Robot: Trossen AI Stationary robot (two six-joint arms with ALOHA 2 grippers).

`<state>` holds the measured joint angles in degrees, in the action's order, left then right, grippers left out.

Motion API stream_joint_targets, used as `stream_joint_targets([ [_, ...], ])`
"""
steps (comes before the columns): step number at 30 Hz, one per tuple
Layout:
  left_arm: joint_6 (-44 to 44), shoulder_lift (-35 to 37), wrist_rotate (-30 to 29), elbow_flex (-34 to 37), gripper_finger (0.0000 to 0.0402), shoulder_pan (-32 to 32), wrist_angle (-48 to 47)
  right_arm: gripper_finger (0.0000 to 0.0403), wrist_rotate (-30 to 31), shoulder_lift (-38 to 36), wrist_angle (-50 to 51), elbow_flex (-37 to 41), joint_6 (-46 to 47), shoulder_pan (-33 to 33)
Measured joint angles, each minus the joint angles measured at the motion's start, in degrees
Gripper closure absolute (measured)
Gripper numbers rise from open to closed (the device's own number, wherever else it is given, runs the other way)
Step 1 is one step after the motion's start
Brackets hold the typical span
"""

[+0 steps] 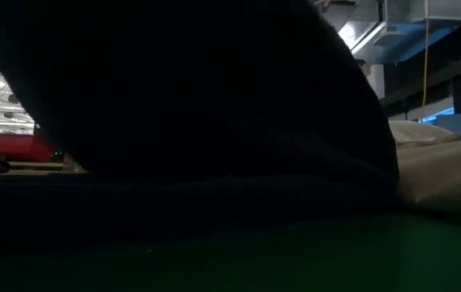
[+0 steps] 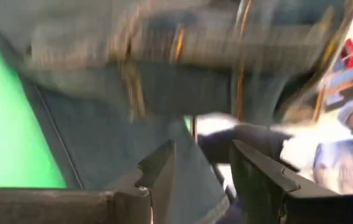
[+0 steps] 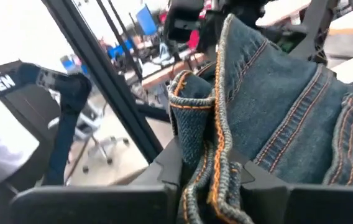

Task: Fold Laundry from Bin
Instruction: Fold the blue pants

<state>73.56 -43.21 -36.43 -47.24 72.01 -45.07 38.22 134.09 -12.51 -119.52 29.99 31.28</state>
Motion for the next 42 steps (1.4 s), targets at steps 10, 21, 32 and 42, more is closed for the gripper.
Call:
stream_joint_targets([
  [10,-7.78,4.06,-7.1,0.0,0.0255,0.0,-0.01,0.0356,0.25,8.44,-10.86,-5.55,-0.7,-0.21],
  [21,-9.29,3.95,-8.57,0.0,0.0255,-0.02,0.18,0.0344,-2.19,13.15,-14.02,-5.55,-0.25,-0.7],
  [32,-9.29,3.93,-8.95,0.0,0.0255,-0.04,0.15,0.0336,-0.85,16.15,-20.42,-5.51,1.06,-2.49],
  [42,-9.33,3.9,-9.18,0.0,0.0255,-0.04,0.06,0.0271,-6.28,16.93,-22.03,-5.51,4.12,-4.02],
])
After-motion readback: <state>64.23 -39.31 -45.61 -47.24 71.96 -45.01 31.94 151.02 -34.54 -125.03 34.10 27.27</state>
